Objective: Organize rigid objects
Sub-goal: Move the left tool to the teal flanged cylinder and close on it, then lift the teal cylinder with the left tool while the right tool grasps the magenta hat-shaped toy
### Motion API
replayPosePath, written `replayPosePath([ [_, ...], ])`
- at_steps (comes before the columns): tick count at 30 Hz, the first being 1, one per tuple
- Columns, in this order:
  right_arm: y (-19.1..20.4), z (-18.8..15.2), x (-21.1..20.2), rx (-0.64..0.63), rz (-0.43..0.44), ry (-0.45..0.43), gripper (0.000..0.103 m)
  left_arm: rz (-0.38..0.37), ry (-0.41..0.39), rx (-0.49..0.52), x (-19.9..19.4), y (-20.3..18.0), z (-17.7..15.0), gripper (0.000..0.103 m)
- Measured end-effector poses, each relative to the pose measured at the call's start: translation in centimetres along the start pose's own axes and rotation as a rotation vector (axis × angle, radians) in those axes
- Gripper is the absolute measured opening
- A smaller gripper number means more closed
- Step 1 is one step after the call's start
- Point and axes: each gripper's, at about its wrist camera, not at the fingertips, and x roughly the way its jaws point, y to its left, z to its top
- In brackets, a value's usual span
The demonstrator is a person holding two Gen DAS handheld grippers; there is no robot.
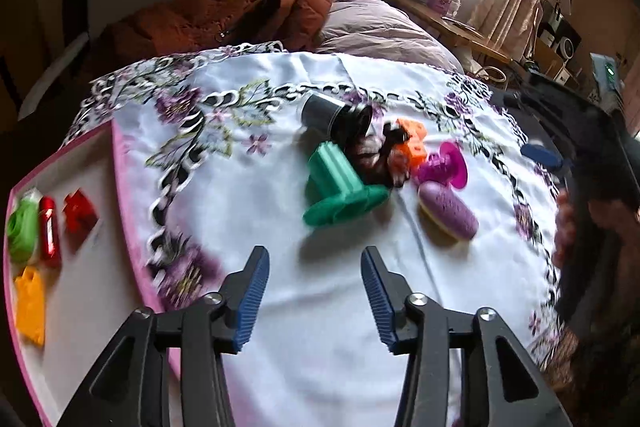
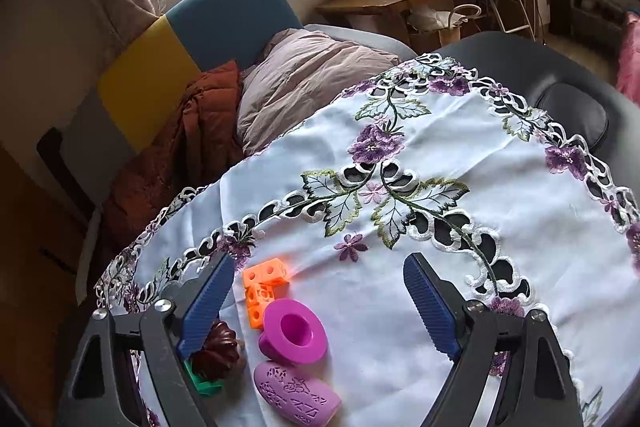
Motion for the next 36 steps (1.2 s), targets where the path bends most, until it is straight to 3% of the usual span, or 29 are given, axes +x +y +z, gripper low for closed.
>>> replayPosePath([
  [4,-0.2,0.0,0.0,0.01,0.004,0.003,0.087,-0.017,-0.004,-0.024,1.4,-0.4,2.1,0.063],
  [17,-0.2,0.1,0.7,0.021,0.018,0.03,0.088,-0.015,0.07,-0.043,7.8,-1.3,5.2,0.064],
  [18,-0.1,0.1,0.7,0.02,0.018,0.031,0.088,-0.043,0.064,-0.052,8.0,-1.2,5.2,0.062],
  [20,-0.1,0.1,0.8,0.016,0.016,0.03,0.088,-0.087,0.062,-0.067,8.0,-1.0,5.0,0.047],
  [21,-0.1,0.1,0.8,0.013,0.016,0.031,0.088,-0.088,0.07,-0.068,7.9,-0.9,4.7,0.034],
  [36,0.0,-0.3,1.5,-0.013,-0.015,0.048,0.088,-0.195,0.083,-0.064,4.2,-0.3,-2.0,0.03],
])
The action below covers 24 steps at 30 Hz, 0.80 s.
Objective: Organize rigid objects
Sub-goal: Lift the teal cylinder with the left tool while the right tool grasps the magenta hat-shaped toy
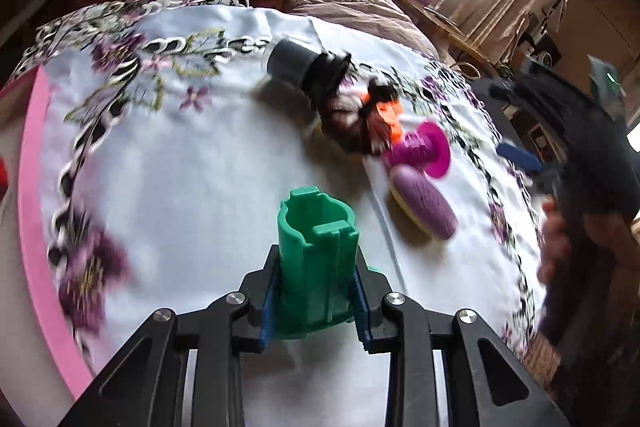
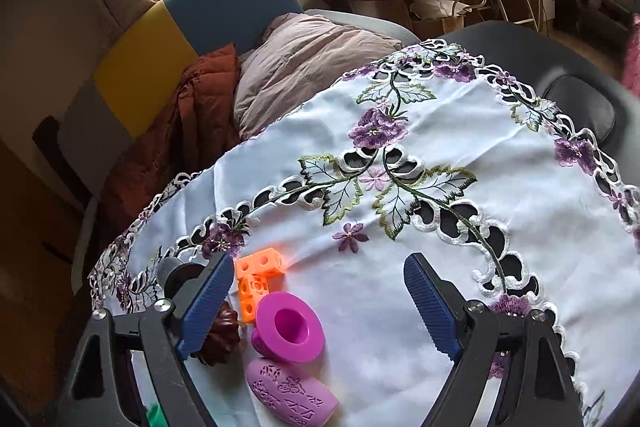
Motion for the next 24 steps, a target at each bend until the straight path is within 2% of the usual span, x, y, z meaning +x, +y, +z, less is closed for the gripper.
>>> replayPosePath([
  [5,0.1,-0.2,0.3,-0.011,-0.006,0.012,0.088,0.013,-0.028,0.079,-1.4,-1.0,-3.1,0.03],
  [9,0.3,-0.3,0.5,-0.022,-0.009,0.023,0.088,0.04,-0.039,0.12,-1.6,-1.6,-4.0,0.03],
  [15,0.0,-0.3,0.9,-0.008,0.002,0.051,0.081,0.042,-0.041,0.113,-1.4,-1.6,-3.9,0.03],
  [24,1.3,-1.3,2.6,-0.057,0.072,0.173,0.081,0.043,-0.034,0.09,-1.4,-1.4,-3.9,0.03],
])
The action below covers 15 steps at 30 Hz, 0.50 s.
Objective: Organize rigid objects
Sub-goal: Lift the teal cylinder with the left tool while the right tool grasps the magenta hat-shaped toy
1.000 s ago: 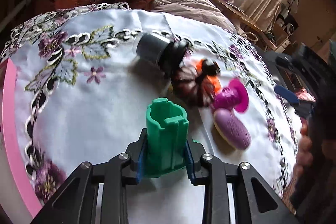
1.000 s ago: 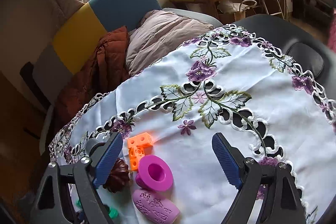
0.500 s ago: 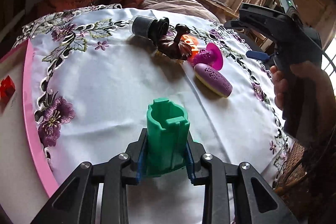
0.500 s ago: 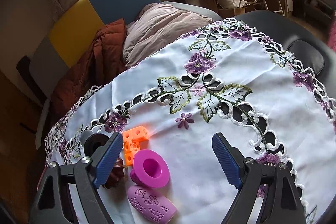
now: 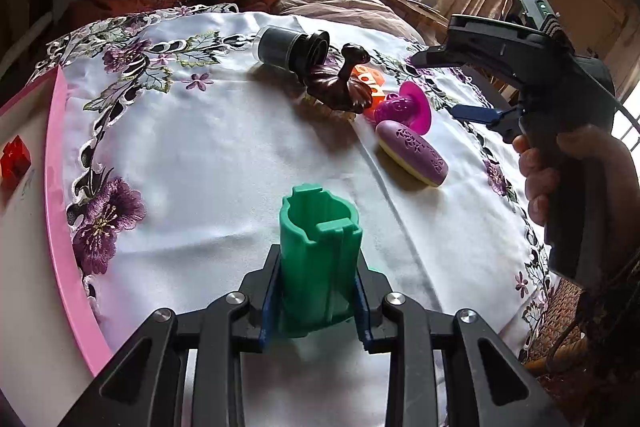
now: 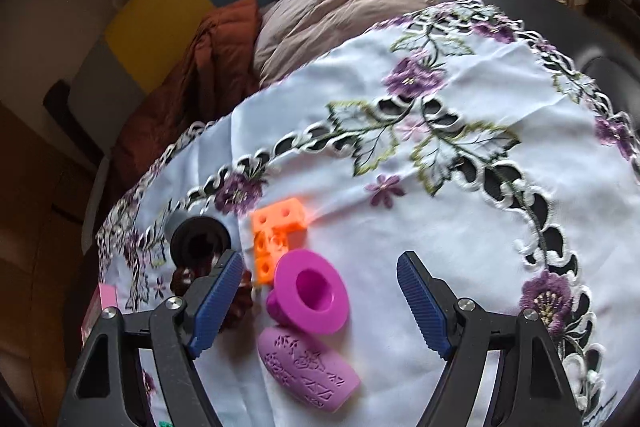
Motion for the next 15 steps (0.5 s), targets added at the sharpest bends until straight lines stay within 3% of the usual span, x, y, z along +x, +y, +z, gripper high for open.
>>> replayPosePath([
  [7,1.1,-0.7,0.7,-0.081,-0.028,0.041,0.081,-0.008,0.009,-0.031,0.1,0.6,0.1,0.03],
  [11,2.0,-1.1,1.2,-0.151,-0.063,0.052,0.067,-0.014,0.012,-0.045,0.1,0.8,0.1,0.03],
  [15,3.4,-1.9,2.1,-0.257,-0.096,0.085,0.065,-0.016,0.012,-0.048,0.1,0.8,0.1,0.03],
])
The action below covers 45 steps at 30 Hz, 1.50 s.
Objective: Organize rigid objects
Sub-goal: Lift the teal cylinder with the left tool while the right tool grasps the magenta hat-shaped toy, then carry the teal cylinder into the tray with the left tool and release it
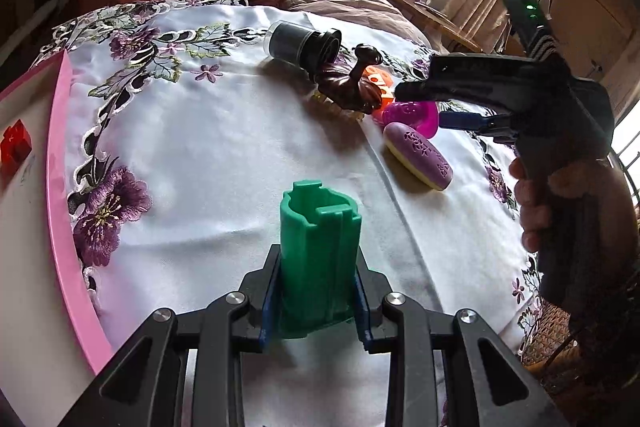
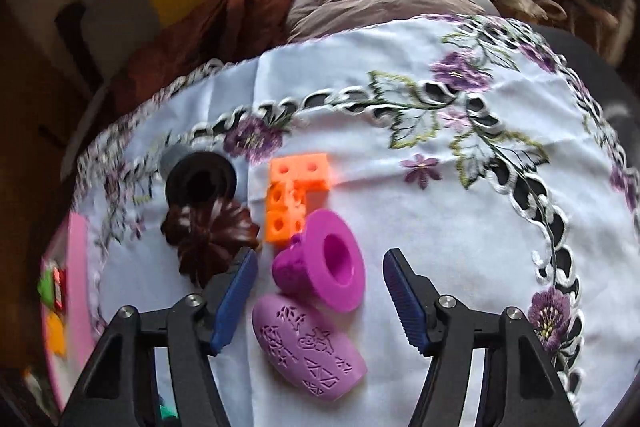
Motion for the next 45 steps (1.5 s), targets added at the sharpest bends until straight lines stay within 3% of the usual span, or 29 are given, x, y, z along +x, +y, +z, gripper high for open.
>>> replayPosePath([
  [1,0.5,0.0,0.4,-0.033,-0.016,0.009,0.062,-0.002,0.0,-0.003,0.0,0.0,0.0,0.03],
  [2,0.8,-0.1,0.8,-0.059,-0.023,0.023,0.048,-0.003,-0.001,-0.004,0.0,0.1,0.0,0.03],
  [3,1.1,-0.2,1.2,-0.082,-0.036,0.034,0.047,-0.003,-0.002,-0.005,0.0,0.1,0.0,0.03],
  [4,1.2,-0.3,1.1,-0.094,-0.048,0.022,0.039,-0.003,-0.002,-0.003,0.0,0.1,0.0,0.03],
  [5,1.3,-0.2,0.9,-0.101,-0.052,0.004,0.016,-0.001,-0.002,-0.002,-0.1,0.0,0.0,0.03],
  [14,-0.6,0.0,1.3,-0.024,-0.078,0.023,0.015,0.01,-0.02,0.018,-1.4,-0.4,-0.3,0.03],
  [27,-0.2,-0.2,1.4,-0.05,-0.109,0.019,0.015,0.033,-0.11,0.025,-6.5,0.2,-0.7,0.03],
  [38,0.2,-0.3,1.3,-0.069,-0.127,0.016,0.015,0.128,-0.214,-0.123,-12.7,7.1,-0.6,0.03],
  [42,0.3,-0.4,1.2,-0.079,-0.134,0.015,0.015,0.18,-0.193,-0.191,-13.1,10.8,-0.9,0.03],
  [45,0.3,-0.4,1.3,-0.087,-0.139,0.015,0.015,0.156,-0.142,-0.272,-12.5,13.8,-1.1,0.03],
])
